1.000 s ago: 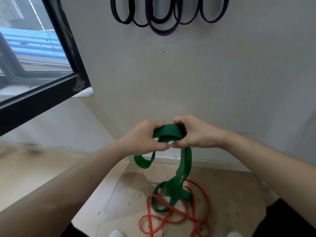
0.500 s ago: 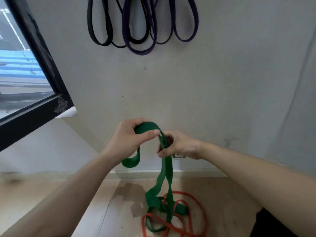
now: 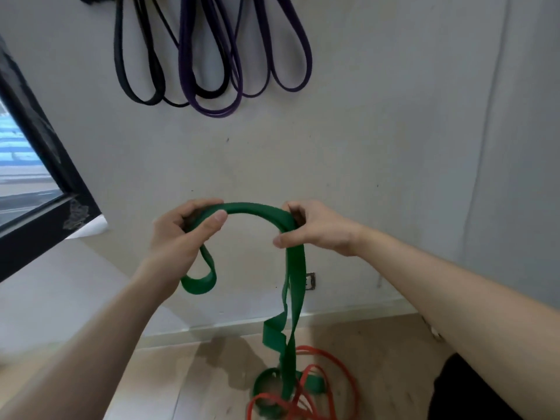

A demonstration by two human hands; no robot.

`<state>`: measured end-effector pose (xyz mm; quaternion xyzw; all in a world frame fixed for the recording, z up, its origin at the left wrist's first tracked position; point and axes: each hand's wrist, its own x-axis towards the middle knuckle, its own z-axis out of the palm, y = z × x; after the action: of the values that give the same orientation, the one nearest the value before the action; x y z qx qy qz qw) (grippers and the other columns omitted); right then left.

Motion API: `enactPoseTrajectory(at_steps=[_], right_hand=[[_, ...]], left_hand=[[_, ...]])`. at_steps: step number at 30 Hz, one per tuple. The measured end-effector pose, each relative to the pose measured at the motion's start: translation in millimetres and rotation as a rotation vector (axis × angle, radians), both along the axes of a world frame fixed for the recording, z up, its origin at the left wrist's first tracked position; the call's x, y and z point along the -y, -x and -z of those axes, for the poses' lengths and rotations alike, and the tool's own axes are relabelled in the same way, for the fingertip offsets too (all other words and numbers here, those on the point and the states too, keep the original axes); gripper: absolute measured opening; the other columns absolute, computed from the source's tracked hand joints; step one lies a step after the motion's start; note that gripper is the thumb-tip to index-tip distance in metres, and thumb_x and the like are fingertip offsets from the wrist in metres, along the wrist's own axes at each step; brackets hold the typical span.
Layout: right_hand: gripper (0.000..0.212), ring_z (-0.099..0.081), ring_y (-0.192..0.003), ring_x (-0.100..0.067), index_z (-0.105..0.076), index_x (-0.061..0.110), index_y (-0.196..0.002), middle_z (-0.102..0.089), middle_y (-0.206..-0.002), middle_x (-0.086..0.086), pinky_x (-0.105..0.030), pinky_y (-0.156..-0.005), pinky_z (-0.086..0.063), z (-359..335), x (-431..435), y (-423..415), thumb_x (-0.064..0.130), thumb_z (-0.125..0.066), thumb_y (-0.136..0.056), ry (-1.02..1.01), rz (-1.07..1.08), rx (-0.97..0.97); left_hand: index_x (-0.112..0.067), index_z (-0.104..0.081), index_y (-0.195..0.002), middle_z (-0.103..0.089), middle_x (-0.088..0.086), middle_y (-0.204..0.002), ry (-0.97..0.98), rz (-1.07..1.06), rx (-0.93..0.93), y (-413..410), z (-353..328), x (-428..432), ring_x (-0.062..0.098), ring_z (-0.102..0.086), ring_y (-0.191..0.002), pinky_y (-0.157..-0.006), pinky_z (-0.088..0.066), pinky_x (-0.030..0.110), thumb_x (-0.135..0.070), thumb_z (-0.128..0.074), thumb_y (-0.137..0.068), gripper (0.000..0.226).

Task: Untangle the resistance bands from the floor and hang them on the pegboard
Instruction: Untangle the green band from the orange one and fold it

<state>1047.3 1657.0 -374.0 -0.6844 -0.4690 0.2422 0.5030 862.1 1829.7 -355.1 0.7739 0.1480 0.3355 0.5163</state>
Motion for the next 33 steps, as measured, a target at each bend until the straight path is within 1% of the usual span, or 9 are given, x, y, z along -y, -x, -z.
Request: enactPoseTrajectory(at_steps=[2,7,10,13,18,23,26,31,33], right_hand=[[0.023,-0.068,-0.08,-0.025,-0.062,0.005,-0.091,-0.066,-0.083,-0.012,-0.044,-0.082,-0.054,-12.5,10.5,-3.0,0.008,-0.081,-0.08,-0.094,0.02,-0.038],[0.019,-0.068,-0.079,-0.025,-0.06,0.01,-0.086,-0.065,-0.081,-0.009,-0.037,-0.081,-0.057,-37.7,24.1,-1.0,0.004,-0.077,-0.083,-0.282,0.009,-0.078],[0.017,-0.067,-0.08,-0.022,-0.06,0.009,-0.092,-0.065,-0.083,-0.007,-0.035,-0.082,-0.058,-34.3,23.5,5.5,0.004,-0.075,-0.086,-0.175,-0.045,-0.005],[0.019,-0.059,-0.073,-0.013,-0.059,0.003,-0.092,-0.059,-0.077,-0.004,-0.024,-0.068,-0.048,-25.0,19.9,12.1,0.005,-0.076,-0.086,-0.057,-0.077,0.072],[0.023,-0.057,-0.073,-0.015,-0.059,0.007,-0.089,-0.058,-0.08,-0.008,-0.029,-0.068,-0.047,-14.3,16.0,15.9,0.009,-0.081,-0.082,0.048,-0.098,0.114],[0.023,-0.058,-0.071,-0.011,-0.059,0.01,-0.087,-0.059,-0.076,-0.001,-0.022,-0.065,-0.047,-5.7,15.7,13.1,0.003,-0.08,-0.081,0.046,-0.087,0.042],[0.022,-0.062,-0.077,-0.014,-0.06,0.012,-0.09,-0.062,-0.082,-0.003,-0.028,-0.073,-0.053,3.4,13.7,10.1,0.003,-0.078,-0.081,0.081,-0.102,0.001],[0.02,-0.071,-0.092,-0.037,-0.064,0.002,-0.092,-0.067,-0.092,-0.023,-0.052,-0.092,-0.057,33.6,9.6,0.0,0.004,-0.08,-0.08,0.235,-0.087,0.002],[0.016,-0.072,-0.092,-0.038,-0.064,0.008,-0.084,-0.069,-0.087,-0.015,-0.052,-0.093,-0.057,44.1,6.9,-1.0,0.002,-0.079,-0.081,0.252,-0.081,-0.047]], left_hand=[[-0.029,-0.074,-0.107,-0.077,0.0,-0.098,-0.016,0.045,-0.056,2.6,3.3,-0.4,0.02,-0.072,-0.098,-0.087,-0.054,0.03,-0.04,-0.073,-0.075,0.034],[-0.034,-0.074,-0.107,-0.075,0.009,-0.102,-0.048,0.23,-0.202,-2.8,11.0,9.4,0.025,-0.071,-0.101,-0.101,-0.052,0.043,-0.048,-0.084,-0.074,0.037],[-0.033,-0.072,-0.11,-0.076,0.006,-0.101,0.004,0.241,-0.176,-9.6,11.1,20.4,0.022,-0.073,-0.1,-0.095,-0.053,0.035,-0.048,-0.082,-0.067,0.047],[-0.029,-0.07,-0.115,-0.077,0.006,-0.099,0.006,0.266,-0.147,-15.7,9.5,30.1,0.02,-0.074,-0.094,-0.085,-0.054,0.03,-0.049,-0.087,-0.064,0.057],[-0.025,-0.071,-0.109,-0.077,-0.003,-0.097,-0.089,0.233,-0.181,-22.2,15.4,42.2,0.013,-0.073,-0.09,-0.083,-0.056,0.028,-0.039,-0.081,-0.068,0.045],[-0.026,-0.075,-0.105,-0.078,-0.009,-0.096,-0.082,0.212,-0.127,-25.0,17.6,45.9,0.009,-0.073,-0.093,-0.083,-0.054,0.024,-0.034,-0.081,-0.072,0.035],[-0.026,-0.075,-0.105,-0.078,-0.01,-0.096,-0.094,0.176,-0.062,-24.6,15.1,46.0,0.006,-0.072,-0.093,-0.081,-0.054,0.019,-0.025,-0.081,-0.078,0.027],[-0.027,-0.075,-0.102,-0.075,-0.009,-0.09,0.086,0.054,0.117,-17.3,1.8,29.3,0.005,-0.07,-0.088,-0.08,-0.052,0.017,-0.038,-0.078,-0.069,0.034],[-0.03,-0.075,-0.1,-0.075,-0.008,-0.091,0.104,0.022,0.159,-11.9,0.8,18.1,0.009,-0.07,-0.09,-0.084,-0.053,0.021,-0.039,-0.078,-0.07,0.032]])
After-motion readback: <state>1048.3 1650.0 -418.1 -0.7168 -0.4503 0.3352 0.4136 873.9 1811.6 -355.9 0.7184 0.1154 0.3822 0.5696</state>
